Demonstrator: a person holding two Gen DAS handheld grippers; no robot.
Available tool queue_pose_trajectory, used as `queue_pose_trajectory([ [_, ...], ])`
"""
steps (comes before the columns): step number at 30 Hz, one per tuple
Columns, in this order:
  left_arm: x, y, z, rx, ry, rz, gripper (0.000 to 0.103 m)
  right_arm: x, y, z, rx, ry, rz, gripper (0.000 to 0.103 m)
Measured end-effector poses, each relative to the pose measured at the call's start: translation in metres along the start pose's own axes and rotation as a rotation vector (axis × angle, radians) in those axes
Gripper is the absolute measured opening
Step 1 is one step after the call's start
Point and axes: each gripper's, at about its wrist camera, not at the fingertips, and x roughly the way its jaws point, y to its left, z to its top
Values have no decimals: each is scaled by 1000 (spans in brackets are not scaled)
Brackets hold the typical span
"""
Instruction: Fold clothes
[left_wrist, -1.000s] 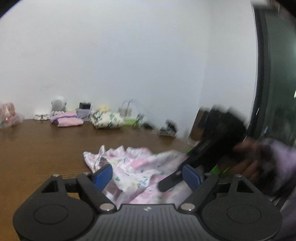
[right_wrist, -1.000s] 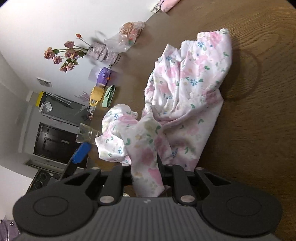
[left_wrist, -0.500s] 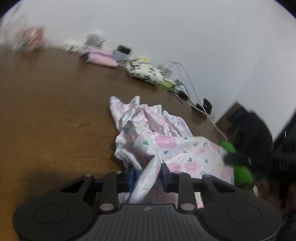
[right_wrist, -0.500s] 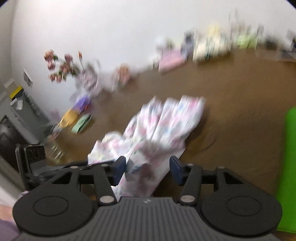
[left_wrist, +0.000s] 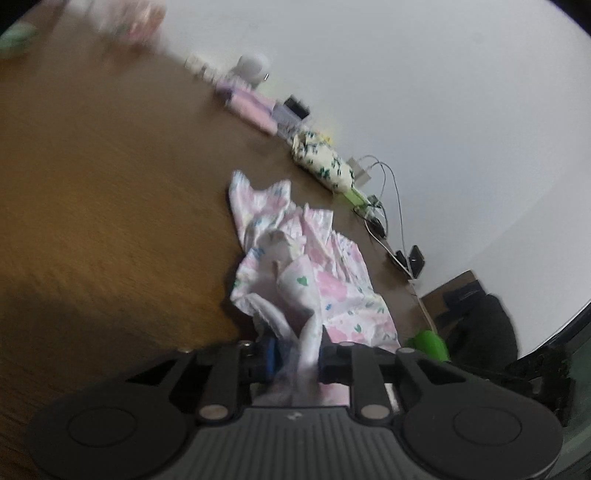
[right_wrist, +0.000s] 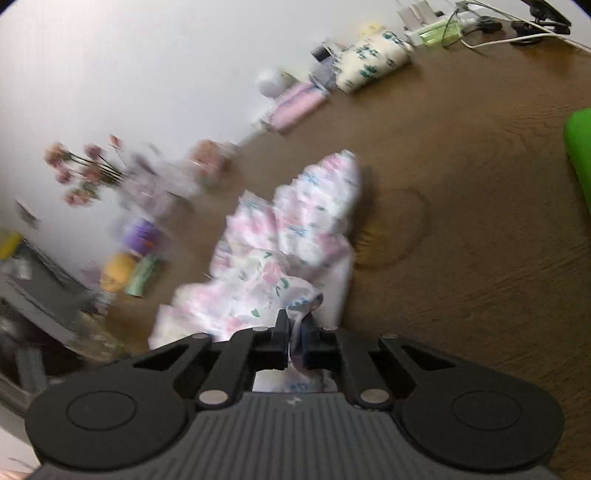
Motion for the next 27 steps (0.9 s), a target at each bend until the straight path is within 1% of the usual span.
queue_pose_trajectory([
  [2, -8, -3, 3, 24, -35, 19, 34, -1, 7, -3, -43, -14, -42, 10],
  [3, -12, -4, 5, 35, -53, 29, 36, -5, 10, -4, -63, -28, -63, 13],
  [4, -16, -8, 7, 62, -71, 28, 37, -10, 13, -4, -84, -44, -81, 20],
  [5, -20, -13, 10, 96, -90, 21, 36, -18, 15, -3, -111, -76, -107, 29],
  [6, -20, -18, 11, 133, -101, 14, 36, -27, 17, -2, -139, -113, -136, 33],
  [7, -19, -24, 12, 172, -107, 7, 36, -37, 23, -1, -181, -170, -157, 35],
  [8, -17, -30, 12, 210, -114, -1, 35, -47, 29, -1, -227, -235, -176, 35],
  [9, -11, -33, 11, 241, -102, -1, 34, -55, 38, -1, -290, -291, -169, 32],
  [10, 0, -35, 9, 262, -73, 8, 23, -56, 47, -2, -349, -310, -144, 18],
  [11, 12, -36, 8, 279, -42, 20, 11, -56, 55, -3, -403, -317, -115, 12],
  [12, 23, -37, 8, 285, -16, 35, 10, -47, 61, -6, -449, -296, -118, 11],
  [13, 32, -37, 8, 286, 6, 52, 11, -35, 66, -8, -492, -266, -132, 9],
  [15, 44, -34, 9, 292, 26, 95, 11, -12, 76, -13, -578, -204, -160, 8],
  [17, 52, -29, 9, 295, 46, 131, 11, 14, 71, -13, -604, -125, -211, 8],
  [18, 56, -23, 8, 285, 67, 134, 11, 24, 68, -14, -613, -94, -238, 7],
  [19, 58, -19, 8, 272, 81, 127, 11, 33, 66, -15, -623, -65, -265, 7],
  [22, 55, -12, 8, 260, 96, 103, 12, 38, 67, -15, -643, -44, -289, 7],
  [24, 50, -12, 5, 246, 118, 81, 12, 35, 66, -15, -616, -23, -287, 7],
  [27, 41, -15, -5, 263, 140, 49, 12, 26, 66, -20, -588, 3, -268, 7],
])
